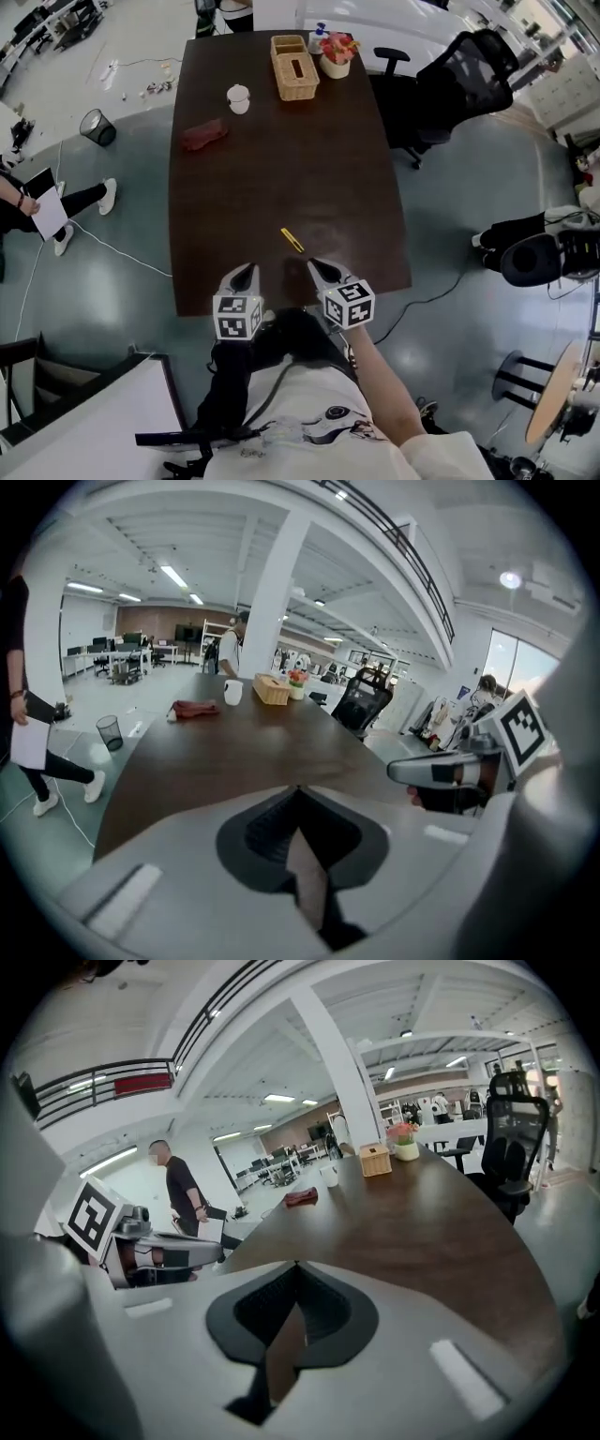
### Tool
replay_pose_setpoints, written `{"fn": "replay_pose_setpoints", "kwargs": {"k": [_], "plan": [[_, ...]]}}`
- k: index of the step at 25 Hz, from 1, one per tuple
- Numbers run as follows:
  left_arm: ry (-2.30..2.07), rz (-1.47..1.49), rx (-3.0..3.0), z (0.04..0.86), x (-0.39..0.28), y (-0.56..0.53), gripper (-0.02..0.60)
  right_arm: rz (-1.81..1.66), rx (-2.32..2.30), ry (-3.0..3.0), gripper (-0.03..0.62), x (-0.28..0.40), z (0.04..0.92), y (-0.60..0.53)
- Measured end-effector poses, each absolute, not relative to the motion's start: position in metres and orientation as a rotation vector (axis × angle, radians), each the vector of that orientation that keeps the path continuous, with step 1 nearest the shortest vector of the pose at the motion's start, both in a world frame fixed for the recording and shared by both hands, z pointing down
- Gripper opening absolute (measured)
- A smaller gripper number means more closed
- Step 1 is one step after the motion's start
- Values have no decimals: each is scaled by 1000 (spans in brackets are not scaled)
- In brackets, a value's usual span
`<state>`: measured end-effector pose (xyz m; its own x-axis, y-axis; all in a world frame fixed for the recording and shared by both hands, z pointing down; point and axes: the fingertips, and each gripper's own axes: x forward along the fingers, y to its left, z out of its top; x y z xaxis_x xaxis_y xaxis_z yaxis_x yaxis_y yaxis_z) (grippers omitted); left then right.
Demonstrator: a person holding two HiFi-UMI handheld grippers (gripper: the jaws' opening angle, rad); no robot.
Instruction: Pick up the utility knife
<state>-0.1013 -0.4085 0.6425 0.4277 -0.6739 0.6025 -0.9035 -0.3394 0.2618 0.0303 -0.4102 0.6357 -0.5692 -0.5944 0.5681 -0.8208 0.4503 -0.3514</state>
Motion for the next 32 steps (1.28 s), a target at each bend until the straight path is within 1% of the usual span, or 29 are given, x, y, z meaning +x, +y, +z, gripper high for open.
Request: {"fn": "replay_pose_setpoints", "kwargs": {"k": [6,12,13,15,21,25,32], "plan": [[-1229,603,1985,692,-91,-410,-2,987,1030,-2257,2,26,691,-428],[-1198,637,1875,719,-88,-408,-2,1044,982,-2146,3,33,727,-439],[-1202,648,1858,723,-90,-407,-2,1054,966,-2136,24,32,732,-440],[-1206,664,1832,730,-93,-405,-2,1059,938,-2113,34,29,741,-440],[-1204,673,1795,739,-95,-404,-2,1033,910,-2064,39,27,761,-450],[-1208,683,1783,741,-99,-400,-2,1031,860,-2067,57,19,766,-452],[-1211,672,1771,741,-104,-391,-2,986,860,-2014,68,15,777,-449]]}}
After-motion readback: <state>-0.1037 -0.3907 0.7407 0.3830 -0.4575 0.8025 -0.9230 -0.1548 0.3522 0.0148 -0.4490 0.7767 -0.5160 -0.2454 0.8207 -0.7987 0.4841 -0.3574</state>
